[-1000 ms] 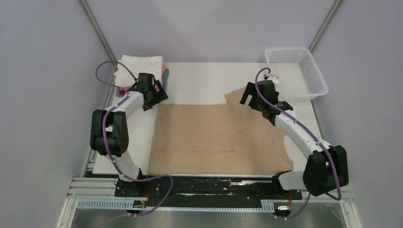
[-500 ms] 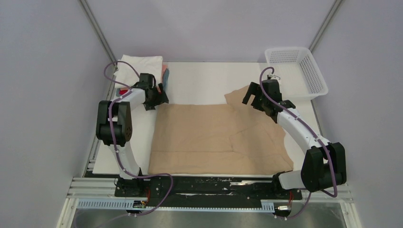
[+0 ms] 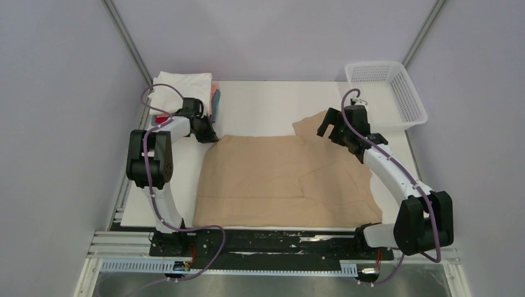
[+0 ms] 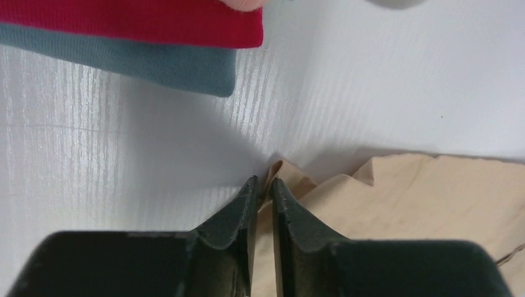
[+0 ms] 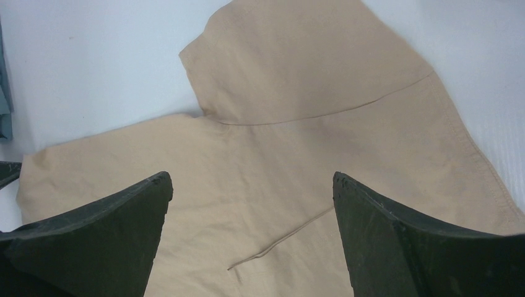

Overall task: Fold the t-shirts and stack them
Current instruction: Grab the side of the flattened tshirt furthest away from the robot with both arms

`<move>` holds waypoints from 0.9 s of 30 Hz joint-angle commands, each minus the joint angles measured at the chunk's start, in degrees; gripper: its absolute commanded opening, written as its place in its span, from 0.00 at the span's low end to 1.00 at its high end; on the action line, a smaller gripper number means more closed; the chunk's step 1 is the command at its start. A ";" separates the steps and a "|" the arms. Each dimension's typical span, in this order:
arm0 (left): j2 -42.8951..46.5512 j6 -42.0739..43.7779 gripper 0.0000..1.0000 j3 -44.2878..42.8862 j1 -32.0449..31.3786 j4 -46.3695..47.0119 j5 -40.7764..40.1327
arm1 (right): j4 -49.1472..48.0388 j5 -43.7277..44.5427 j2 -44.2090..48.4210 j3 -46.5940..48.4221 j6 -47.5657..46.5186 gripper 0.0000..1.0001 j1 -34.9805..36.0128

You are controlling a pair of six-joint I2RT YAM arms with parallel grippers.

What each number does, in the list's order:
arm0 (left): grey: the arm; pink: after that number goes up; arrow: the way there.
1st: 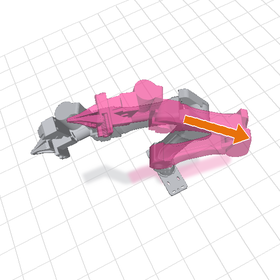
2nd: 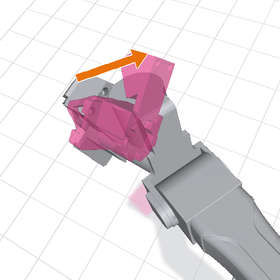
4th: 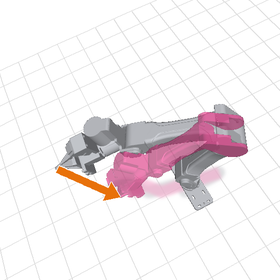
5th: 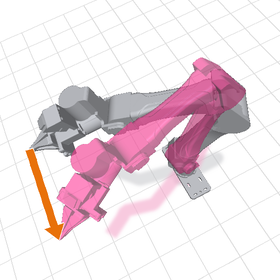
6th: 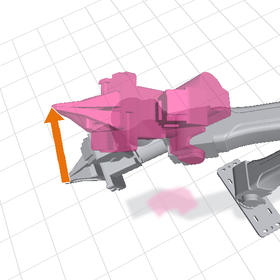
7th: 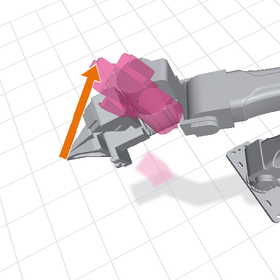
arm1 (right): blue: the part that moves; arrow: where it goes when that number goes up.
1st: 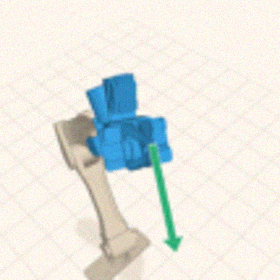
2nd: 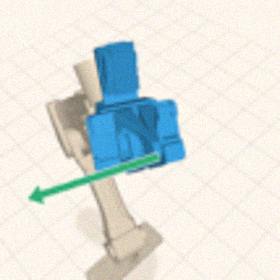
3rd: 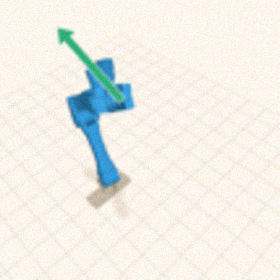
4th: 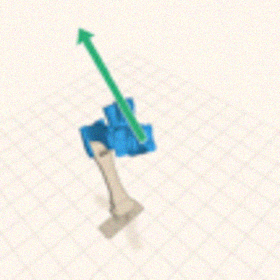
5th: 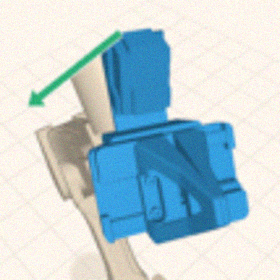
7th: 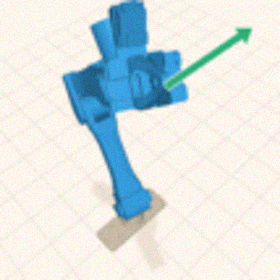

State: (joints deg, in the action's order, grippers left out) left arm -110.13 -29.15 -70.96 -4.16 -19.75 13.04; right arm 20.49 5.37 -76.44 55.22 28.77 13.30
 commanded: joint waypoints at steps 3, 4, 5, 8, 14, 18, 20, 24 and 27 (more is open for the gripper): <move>0.46 -0.22 0.03 -0.53 -0.18 0.42 -1.92 | -2.28 -1.74 -0.15 0.74 -1.53 1.00 -0.36; 0.55 -0.30 0.00 -0.64 -0.20 0.28 -3.01 | -2.29 -1.57 -0.64 1.08 -1.75 1.00 -0.37; 0.72 -0.32 0.00 -0.60 -0.18 0.34 -3.36 | -2.26 -1.46 -1.10 1.33 -2.05 1.00 -0.36; 2.12 -0.76 0.00 0.15 -0.16 1.25 -5.29 | -2.27 -1.32 -2.35 2.17 -2.62 1.00 -0.34; 7.09 -1.96 0.00 4.91 -0.19 5.02 -11.41 | -3.23 0.42 -6.91 6.05 -6.07 1.00 -0.32; 7.93 -1.54 0.00 6.24 -0.19 7.12 -11.26 | -3.96 3.26 -15.06 11.90 -10.84 1.00 -0.33; 7.92 -1.52 0.00 6.60 -0.17 7.97 -10.38 | -4.28 4.72 -19.19 15.54 -12.13 1.00 -0.37; 7.74 -1.87 0.00 6.46 -0.20 7.68 -11.04 | -4.52 6.63 -28.28 23.62 -12.97 1.00 -0.36; 7.73 -1.91 0.00 6.16 -0.16 7.12 -11.40 | -4.68 9.02 -35.43 31.24 -13.83 1.00 -0.42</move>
State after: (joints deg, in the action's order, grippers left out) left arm -104.60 -30.59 -64.49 -4.16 -14.17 2.96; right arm 18.52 10.11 -105.41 77.73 17.85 13.28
